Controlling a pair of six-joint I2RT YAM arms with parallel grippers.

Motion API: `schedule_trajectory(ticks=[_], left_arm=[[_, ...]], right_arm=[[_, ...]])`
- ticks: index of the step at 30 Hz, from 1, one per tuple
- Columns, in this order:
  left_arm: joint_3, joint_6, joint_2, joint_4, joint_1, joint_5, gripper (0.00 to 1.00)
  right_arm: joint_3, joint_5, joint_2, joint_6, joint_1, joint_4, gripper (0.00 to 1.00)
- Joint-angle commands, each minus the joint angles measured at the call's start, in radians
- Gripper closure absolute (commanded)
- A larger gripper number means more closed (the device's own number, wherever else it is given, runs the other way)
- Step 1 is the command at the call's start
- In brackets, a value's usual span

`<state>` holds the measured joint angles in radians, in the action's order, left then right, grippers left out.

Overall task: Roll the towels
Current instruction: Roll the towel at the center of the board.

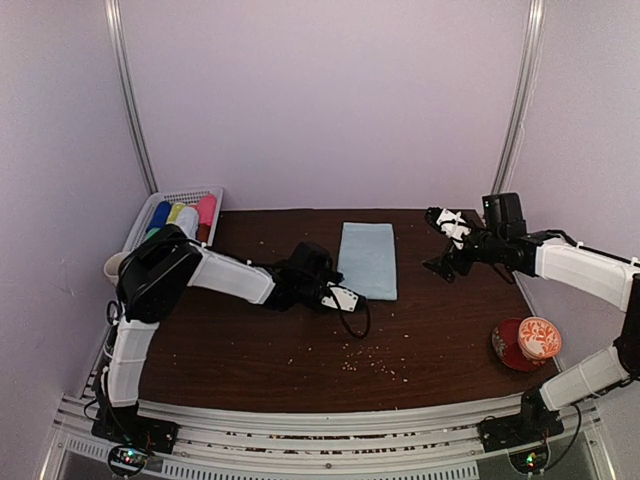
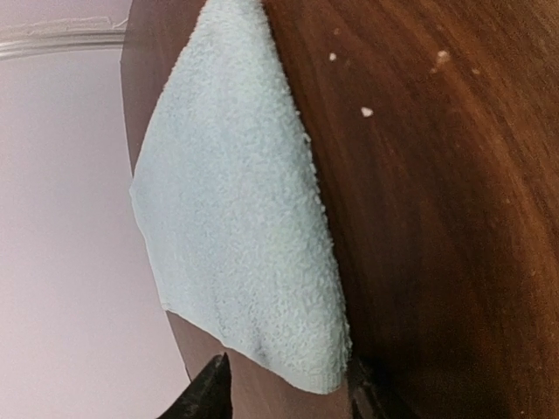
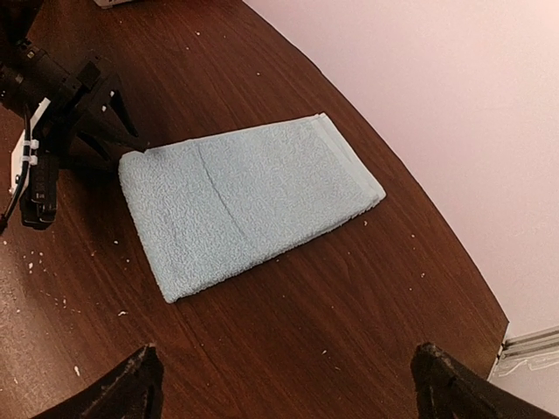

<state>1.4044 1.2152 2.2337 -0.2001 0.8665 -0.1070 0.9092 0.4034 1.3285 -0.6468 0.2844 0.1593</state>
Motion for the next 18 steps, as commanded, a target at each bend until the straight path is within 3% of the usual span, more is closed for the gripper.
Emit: schedule_trajectory(ticks=[1,7,18], left_arm=[[0.010,0.061,0.072,0.082,0.019,-0.046,0.59],[0.046,0.058,0.115,0.123,0.035,-0.044,1.00],[0.165,-0.140,0.097,0.359,0.027,0.155,1.00]], right_arm=[[-0.016,0.023,-0.018,0.011,-0.005,-0.021,0.00],[-0.036,0.046,-0.019,-0.019,-0.007,-0.032,0.00],[-0.241,0.221,-0.008,-0.430,0.017,-0.108,0.00]])
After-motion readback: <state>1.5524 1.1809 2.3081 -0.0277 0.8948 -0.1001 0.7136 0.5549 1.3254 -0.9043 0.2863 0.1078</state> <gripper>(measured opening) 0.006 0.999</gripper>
